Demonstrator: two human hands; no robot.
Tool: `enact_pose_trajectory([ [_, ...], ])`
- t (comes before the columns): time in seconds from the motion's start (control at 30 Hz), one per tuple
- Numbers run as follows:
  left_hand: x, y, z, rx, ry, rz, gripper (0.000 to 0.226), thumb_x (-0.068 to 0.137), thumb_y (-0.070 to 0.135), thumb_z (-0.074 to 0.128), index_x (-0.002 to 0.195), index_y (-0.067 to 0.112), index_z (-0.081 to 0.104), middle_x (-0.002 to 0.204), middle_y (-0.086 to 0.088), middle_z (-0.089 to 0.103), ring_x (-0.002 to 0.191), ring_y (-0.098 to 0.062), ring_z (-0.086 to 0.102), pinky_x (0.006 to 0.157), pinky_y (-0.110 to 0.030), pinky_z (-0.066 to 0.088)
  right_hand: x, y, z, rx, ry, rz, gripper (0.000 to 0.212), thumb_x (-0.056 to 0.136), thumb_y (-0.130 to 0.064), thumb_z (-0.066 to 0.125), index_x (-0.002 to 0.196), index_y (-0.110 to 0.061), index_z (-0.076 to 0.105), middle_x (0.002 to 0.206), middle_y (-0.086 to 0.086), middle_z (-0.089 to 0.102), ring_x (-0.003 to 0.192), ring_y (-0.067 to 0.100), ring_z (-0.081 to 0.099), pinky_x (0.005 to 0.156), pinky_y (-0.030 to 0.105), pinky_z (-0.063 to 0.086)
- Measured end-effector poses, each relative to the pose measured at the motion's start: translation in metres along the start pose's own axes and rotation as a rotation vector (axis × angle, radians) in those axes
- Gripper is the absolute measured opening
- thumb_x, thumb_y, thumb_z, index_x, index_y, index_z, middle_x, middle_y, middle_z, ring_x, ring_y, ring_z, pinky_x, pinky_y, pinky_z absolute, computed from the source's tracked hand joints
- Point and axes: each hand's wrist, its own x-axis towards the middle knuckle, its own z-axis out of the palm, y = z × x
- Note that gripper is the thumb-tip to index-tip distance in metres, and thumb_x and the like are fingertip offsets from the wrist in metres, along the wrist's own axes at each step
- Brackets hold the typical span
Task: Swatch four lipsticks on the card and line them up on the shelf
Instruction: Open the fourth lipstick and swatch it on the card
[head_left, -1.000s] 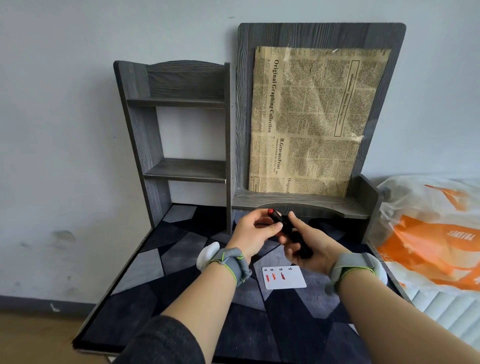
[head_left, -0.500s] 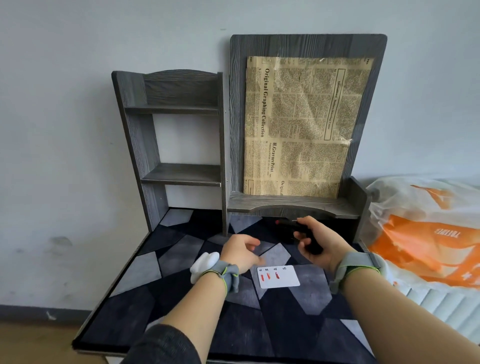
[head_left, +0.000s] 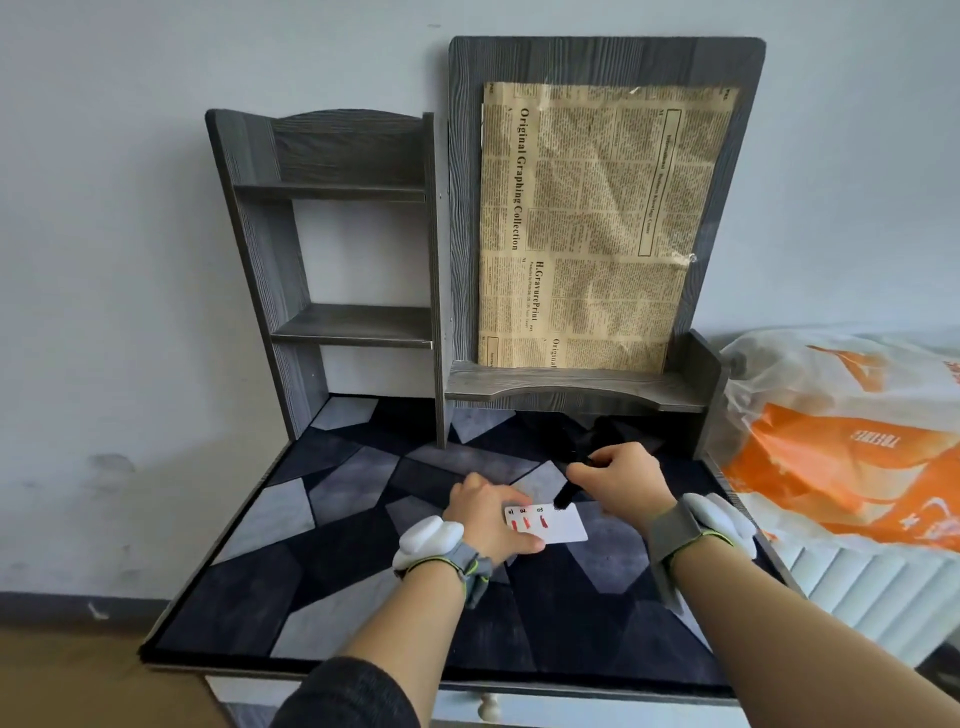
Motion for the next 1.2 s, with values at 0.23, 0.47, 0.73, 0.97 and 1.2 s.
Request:
enact_pose_trajectory([
  [0.23, 0.0009, 0.0003, -0.0014, -0.037, -0.009, -0.014, 0.052, 0.064, 0.043, 0.08, 0.113, 0.039, 0.063, 0.122, -0.001, 0.042, 0.122, -0.023, 0.034, 0.102, -0.034, 0.04, 0.0027, 0.0049, 0.0023, -0.057, -0.007, -0.049, 0.025, 0.071, -0.023, 0.068, 0.066, 0.001, 0.068, 0.052, 0.004, 0.056, 0.05, 0.017, 0.049, 0.053, 0.031, 0.05],
  [0.47, 0.0009, 0.0021, -0.0026, -0.047, -0.015, -0.027, 0.055, 0.063, 0.042, 0.081, 0.115, 0.038, 0.063, 0.122, -0.001, 0.041, 0.122, -0.023, 0.034, 0.099, -0.031, 0.038, 0.0055, 0.0091, 0.008, -0.115, -0.029, -0.062, 0.027, 0.068, -0.025, 0.066, 0.068, 0.003, 0.066, 0.057, 0.006, 0.052, 0.054, 0.017, 0.046, 0.053, 0.031, 0.044],
  [0.73, 0.0006, 0.0029, -0.0028, -0.053, -0.017, -0.032, 0.055, 0.063, 0.042, 0.081, 0.115, 0.038, 0.062, 0.123, -0.001, 0.041, 0.123, -0.023, 0.034, 0.099, -0.031, 0.037, 0.0041, 0.0057, 0.0096, -0.145, -0.061, -0.047, 0.031, 0.065, -0.027, 0.067, 0.066, 0.003, 0.066, 0.056, 0.005, 0.05, 0.055, 0.015, 0.044, 0.052, 0.029, 0.041],
  [0.97, 0.0002, 0.0036, -0.0031, -0.054, -0.014, -0.039, 0.057, 0.063, 0.042, 0.081, 0.116, 0.038, 0.062, 0.124, -0.001, 0.041, 0.123, -0.023, 0.034, 0.1, -0.032, 0.038, 0.0048, 0.0062, 0.0087, -0.138, -0.039, -0.06, 0.025, 0.067, -0.027, 0.067, 0.065, -0.001, 0.067, 0.058, 0.009, 0.057, 0.055, 0.017, 0.049, 0.053, 0.034, 0.048],
  [1.2, 0.0012, 0.0023, -0.0024, -0.06, -0.019, -0.036, 0.058, 0.063, 0.042, 0.081, 0.117, 0.038, 0.062, 0.124, -0.001, 0.041, 0.123, -0.023, 0.033, 0.099, -0.031, 0.037, 0.0016, 0.0038, 0.0075, -0.12, -0.061, -0.038, 0.027, 0.064, -0.028, 0.067, 0.059, -0.001, 0.063, 0.055, 0.004, 0.051, 0.052, 0.017, 0.045, 0.051, 0.03, 0.042],
])
